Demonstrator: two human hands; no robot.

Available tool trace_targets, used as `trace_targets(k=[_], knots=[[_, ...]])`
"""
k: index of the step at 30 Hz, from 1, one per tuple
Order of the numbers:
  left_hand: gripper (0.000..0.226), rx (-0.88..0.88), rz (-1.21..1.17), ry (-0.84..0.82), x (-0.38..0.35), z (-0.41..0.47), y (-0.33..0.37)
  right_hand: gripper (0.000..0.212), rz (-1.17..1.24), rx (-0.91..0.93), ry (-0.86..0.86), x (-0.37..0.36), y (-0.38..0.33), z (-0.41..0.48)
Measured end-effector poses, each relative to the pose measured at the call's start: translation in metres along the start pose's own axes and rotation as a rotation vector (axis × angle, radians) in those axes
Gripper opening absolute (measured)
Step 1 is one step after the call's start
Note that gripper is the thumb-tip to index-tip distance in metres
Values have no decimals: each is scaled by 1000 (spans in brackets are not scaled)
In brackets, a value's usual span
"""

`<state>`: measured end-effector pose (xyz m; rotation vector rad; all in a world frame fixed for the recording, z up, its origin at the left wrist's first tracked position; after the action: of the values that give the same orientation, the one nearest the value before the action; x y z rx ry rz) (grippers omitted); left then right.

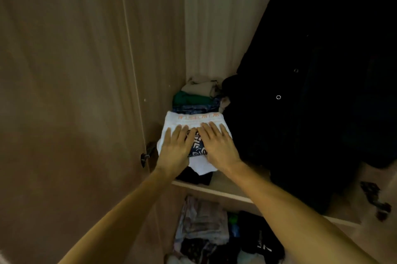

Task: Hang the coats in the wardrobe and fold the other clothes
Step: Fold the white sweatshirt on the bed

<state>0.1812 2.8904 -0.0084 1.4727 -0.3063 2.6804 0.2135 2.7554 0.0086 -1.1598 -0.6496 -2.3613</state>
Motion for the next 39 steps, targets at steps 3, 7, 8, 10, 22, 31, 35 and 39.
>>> trace_targets(k=[3,7,8,10,22,31,35,39], knots=[[92,23,-18,-45,-43,32,-29,67,28,-29,-22,-49,7,36],[93,74,0,-407,-136,11,-38,82,88,-71,-431,-146,-2,12],[96,90,-23,-478,-158,-5,-35,80,104,-88,-526,-166,-6,-5],[106,118,-20,-570,-192,-30,-34,82,148,-125,-626,-189,-9,-29],[63,143,-239,-292,-97,-14,-9,56,297,-169,-289,-97,11,-35],[55,176,-282,-108,25,-89,82,49,338,-253,-164,25,24,-130],[66,145,-334,-106,59,-134,128,50,419,-306,-195,59,19,-196],[75,112,-419,-146,88,-164,178,49,428,-360,-210,92,18,-257]])
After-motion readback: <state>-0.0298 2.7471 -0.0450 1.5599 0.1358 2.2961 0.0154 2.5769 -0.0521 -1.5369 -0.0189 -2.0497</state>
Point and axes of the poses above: each hand's wrist, its own z-axis towards the middle knuckle, its own x-axis out of the back of the hand, y = z × x, the point moved 3 cm from there along z, towards the middle knuckle, and after that the axes turned 1 degree about -z, right-handed, at the moved point
